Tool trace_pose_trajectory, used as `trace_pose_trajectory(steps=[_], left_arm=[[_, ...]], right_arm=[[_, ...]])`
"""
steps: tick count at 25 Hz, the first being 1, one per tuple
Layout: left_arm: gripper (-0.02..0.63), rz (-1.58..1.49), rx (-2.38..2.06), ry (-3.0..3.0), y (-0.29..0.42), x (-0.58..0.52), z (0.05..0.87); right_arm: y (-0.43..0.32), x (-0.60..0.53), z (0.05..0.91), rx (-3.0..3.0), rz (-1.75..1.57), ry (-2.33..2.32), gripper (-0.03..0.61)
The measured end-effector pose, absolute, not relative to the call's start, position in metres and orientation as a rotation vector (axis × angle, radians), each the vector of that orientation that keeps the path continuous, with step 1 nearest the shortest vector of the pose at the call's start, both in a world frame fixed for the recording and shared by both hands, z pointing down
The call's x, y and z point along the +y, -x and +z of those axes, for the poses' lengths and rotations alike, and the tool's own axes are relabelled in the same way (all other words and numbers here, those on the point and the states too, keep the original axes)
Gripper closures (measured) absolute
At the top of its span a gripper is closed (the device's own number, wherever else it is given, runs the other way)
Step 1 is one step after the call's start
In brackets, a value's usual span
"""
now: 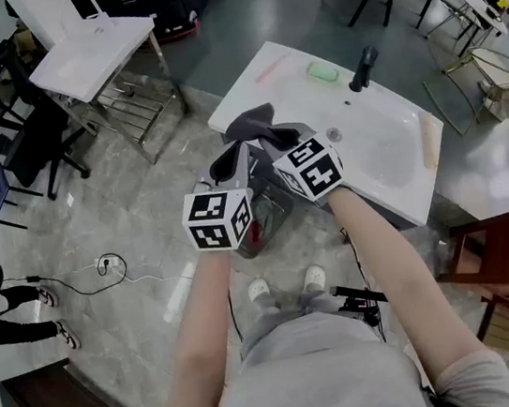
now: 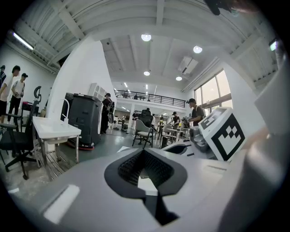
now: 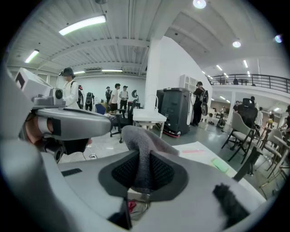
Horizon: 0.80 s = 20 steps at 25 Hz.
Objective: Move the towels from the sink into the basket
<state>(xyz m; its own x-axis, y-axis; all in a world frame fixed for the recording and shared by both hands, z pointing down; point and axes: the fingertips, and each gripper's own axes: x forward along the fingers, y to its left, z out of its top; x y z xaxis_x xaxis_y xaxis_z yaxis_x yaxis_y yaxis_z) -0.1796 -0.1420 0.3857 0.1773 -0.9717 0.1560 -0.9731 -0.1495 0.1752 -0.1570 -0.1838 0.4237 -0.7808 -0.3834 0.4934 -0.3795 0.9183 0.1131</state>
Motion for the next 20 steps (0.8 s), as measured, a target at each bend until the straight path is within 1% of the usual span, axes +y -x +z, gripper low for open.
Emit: trace_pose_trajectory(steps=[11,20], left_arm=[[0.607,-0.013,-1.893,-2.241,0.165,-0.118,0.371],[0.607,-0.022,-1.900,-2.225,0.161,-0.101,0.373]], right_arm=[[0.139,-0.154,0.402,-2.609,0.008,-0.574,0.508],[0.123,-0.132,0.405,-2.624,0.054,-0.584,0.508]])
